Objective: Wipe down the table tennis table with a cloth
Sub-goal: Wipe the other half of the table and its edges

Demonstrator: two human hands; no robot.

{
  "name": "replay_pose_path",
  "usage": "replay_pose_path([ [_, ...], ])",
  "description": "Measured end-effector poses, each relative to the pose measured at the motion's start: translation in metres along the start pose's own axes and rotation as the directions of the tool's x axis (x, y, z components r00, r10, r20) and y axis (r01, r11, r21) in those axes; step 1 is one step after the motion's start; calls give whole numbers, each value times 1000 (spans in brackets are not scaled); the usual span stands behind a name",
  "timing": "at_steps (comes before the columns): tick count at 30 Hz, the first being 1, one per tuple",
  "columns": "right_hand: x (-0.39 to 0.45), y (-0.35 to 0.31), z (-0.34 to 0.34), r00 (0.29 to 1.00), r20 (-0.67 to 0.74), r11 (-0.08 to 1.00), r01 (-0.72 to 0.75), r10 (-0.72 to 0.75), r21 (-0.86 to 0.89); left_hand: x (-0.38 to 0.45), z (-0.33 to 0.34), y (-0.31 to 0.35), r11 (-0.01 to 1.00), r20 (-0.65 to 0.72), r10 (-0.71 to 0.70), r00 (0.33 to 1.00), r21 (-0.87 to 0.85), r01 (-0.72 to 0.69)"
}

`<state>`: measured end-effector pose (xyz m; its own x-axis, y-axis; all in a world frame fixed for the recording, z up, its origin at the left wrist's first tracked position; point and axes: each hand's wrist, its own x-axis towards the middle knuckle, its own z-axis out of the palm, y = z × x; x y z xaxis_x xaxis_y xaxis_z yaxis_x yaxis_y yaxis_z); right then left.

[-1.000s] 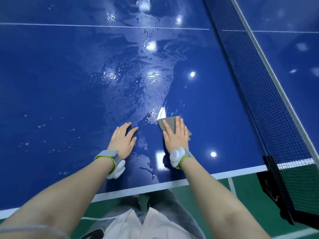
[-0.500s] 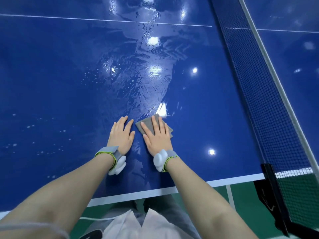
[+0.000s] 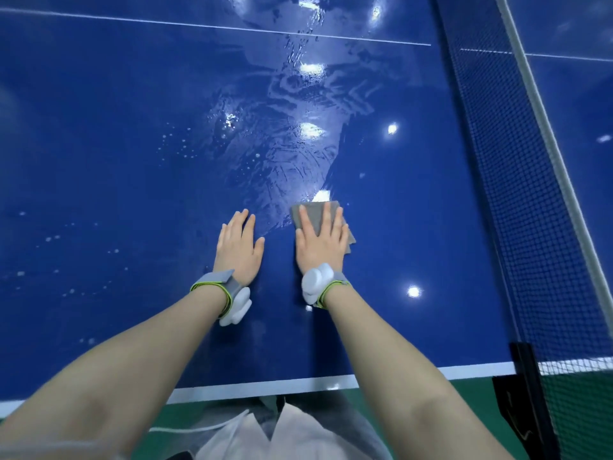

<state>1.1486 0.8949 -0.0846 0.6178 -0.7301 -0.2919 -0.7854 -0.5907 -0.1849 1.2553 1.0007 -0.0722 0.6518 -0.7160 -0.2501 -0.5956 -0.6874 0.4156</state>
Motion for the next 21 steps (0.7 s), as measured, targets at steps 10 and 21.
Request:
replay_pose_path([
  [10,27,34,-13,986,-47,987,161,-162,-23,23,-1,14,1000,-13,3,1000,-26,-3],
  [21,44,4,-15,988,26,986,155,-154,-56,28,4,18,999,-59,-37,998,-3,37],
])
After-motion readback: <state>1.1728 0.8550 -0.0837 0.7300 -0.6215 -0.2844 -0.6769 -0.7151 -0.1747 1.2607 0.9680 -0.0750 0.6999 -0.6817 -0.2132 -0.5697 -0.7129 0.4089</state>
